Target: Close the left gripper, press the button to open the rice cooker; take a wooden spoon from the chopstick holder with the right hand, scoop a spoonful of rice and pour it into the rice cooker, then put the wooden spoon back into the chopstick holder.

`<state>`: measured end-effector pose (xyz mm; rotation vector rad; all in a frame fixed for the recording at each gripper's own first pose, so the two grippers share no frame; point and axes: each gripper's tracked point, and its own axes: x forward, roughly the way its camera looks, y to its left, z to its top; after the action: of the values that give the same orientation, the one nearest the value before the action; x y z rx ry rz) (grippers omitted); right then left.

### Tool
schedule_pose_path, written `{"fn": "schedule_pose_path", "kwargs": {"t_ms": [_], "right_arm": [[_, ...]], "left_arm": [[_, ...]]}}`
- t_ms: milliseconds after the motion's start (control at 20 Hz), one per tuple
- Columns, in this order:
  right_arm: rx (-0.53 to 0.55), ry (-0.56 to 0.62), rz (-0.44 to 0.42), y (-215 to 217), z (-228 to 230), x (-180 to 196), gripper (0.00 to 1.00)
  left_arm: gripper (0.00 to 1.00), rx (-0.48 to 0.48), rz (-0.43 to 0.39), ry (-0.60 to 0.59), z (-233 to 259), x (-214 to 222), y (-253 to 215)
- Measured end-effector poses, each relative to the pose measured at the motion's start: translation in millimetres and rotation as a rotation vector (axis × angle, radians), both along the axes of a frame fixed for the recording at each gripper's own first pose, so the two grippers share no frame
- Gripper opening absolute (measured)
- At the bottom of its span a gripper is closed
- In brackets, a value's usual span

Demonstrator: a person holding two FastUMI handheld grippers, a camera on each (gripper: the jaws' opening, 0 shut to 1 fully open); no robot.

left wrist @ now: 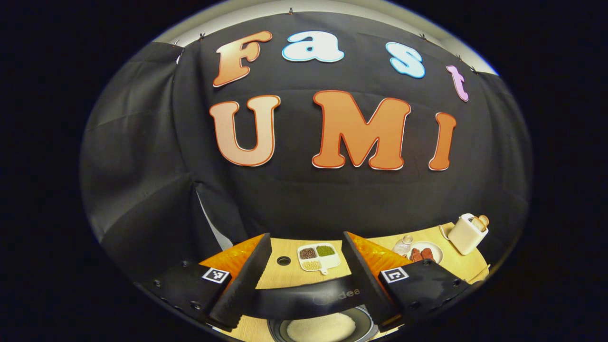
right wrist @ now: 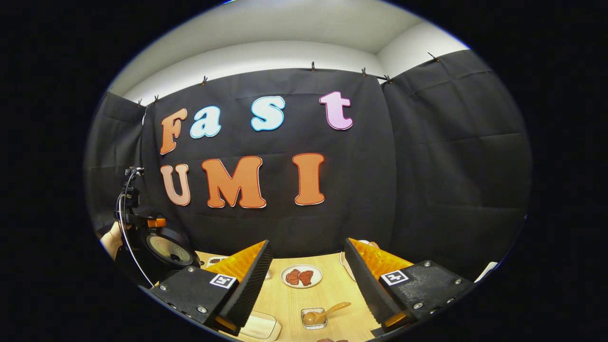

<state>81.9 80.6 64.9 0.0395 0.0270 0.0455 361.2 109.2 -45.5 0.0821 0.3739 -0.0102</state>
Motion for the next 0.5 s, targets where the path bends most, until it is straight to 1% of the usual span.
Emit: {"fn": "schedule_pose_path", "kwargs": {"t_ms": [150, 200, 350, 400, 500], "right_arm": [[0.001, 0.003, 0.002, 1, -3, 1, 0.95], [0.0, 0.001, 0.007, 3, -4, 1, 1.0], [-0.013, 0.001, 0.025, 11, -6, -1, 1.0], [-0.013, 0.002, 0.03, 13, -6, -1, 0.95], [-0.004, 0.004, 0.046, 21, -4, 0, 0.95]], "left_arm": [[1.0, 0.0, -0.002, 0.002, 1, -6, -3], [1.0, -0.005, -0.004, 0.004, -1, -11, -4], [0.99, -0.032, -0.028, 0.02, -10, -33, -9], [0.99, -0.039, -0.04, 0.029, -13, -42, -11], [1.0, -0.056, -0.06, 0.051, -24, -63, -16]]}}
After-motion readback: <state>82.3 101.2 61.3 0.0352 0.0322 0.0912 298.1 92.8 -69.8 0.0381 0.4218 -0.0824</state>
